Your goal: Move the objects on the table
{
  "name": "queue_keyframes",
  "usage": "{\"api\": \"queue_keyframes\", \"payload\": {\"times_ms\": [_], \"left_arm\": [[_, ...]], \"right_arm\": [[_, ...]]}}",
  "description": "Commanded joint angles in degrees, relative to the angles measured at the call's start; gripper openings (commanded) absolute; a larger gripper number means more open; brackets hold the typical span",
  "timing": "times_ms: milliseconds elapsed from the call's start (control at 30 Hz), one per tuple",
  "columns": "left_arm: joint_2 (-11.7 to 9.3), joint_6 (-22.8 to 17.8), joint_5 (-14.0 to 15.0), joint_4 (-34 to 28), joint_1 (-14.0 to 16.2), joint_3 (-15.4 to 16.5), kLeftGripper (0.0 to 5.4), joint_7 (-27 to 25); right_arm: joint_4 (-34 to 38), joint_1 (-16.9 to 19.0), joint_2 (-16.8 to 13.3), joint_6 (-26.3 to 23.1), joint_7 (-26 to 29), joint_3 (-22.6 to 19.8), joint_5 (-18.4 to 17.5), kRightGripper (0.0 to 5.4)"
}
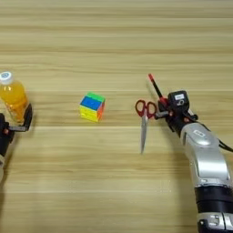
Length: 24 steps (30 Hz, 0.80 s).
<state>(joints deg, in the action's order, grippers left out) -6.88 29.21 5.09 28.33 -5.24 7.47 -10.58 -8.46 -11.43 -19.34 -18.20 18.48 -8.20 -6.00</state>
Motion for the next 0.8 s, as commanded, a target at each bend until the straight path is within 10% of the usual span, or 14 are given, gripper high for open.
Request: {"api": "queue_keyframes", "payload": {"times_ms": [33, 800], "left_arm": [[0.12, -1.18, 0.32, -0.60, 0.56, -0.15, 5.40, 0.01], [-0.29, -1.21, 0.69, -0.81, 0.72, 0.36, 5.40, -0.30]], "right_arm": [[-2.70, -0.08, 0.32, -0.12, -1.00, -0.05, 0.13, 0.77], [-9.41, -0.50, 1.51, 1.69, -2.10, 1.24, 0.41, 0.77]]}}
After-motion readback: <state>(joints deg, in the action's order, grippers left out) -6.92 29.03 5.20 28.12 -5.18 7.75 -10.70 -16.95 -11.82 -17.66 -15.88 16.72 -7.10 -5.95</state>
